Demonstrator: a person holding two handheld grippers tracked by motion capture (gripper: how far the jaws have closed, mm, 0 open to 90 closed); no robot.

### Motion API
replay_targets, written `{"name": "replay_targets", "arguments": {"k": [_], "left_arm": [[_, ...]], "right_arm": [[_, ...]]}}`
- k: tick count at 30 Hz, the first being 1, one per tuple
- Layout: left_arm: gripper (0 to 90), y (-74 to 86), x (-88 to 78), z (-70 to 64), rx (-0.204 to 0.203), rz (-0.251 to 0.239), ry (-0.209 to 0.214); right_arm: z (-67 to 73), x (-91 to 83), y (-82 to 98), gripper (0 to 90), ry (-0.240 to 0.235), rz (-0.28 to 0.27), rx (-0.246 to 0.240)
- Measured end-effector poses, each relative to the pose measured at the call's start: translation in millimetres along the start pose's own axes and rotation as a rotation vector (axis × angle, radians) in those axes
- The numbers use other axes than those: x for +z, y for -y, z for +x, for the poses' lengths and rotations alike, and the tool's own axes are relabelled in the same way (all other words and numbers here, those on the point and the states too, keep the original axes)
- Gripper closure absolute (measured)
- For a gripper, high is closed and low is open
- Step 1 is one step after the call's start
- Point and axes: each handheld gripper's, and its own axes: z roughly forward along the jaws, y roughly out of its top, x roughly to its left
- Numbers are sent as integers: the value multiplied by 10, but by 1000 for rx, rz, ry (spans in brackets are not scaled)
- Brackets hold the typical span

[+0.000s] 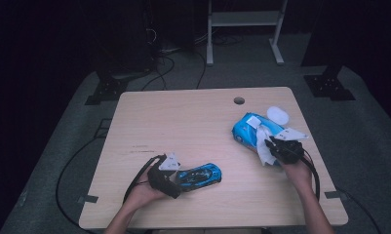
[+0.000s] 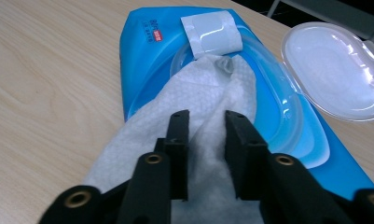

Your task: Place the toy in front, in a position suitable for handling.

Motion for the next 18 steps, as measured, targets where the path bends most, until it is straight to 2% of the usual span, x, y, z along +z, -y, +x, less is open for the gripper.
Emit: {"name": "replay_targets", "arguments": {"k": [1,2,4,9,10,13,14,15,18], "left_arm": [[103,8,-3,3,-2,-1,1],[103,18,-3,9,0,4,4],[102,22,6,7,-2,9,5],[105,23,21,4,10,21,2],[115,25,14,3,11,21,7],[124,24,0,-8,16,20,-1],[124,27,-10,-14,20,15,-5],[124,27,-10,-14,20,15,-5],[123,32,-17,-5,19,16,0]], "right_arm": [[0,0,0,767,0,0,0],[-6,-4,5,813,-1,-5,2],[-18,-13,16,849,-11,-11,17],[-45,-43,21,869,-21,-38,37],[-54,-86,5,871,-29,-63,45],[-57,-145,-24,874,-43,-92,54],[-45,-224,-66,875,-53,-121,57],[-45,-224,-66,875,-53,-121,57],[-14,-358,-132,876,-67,-155,34]]}}
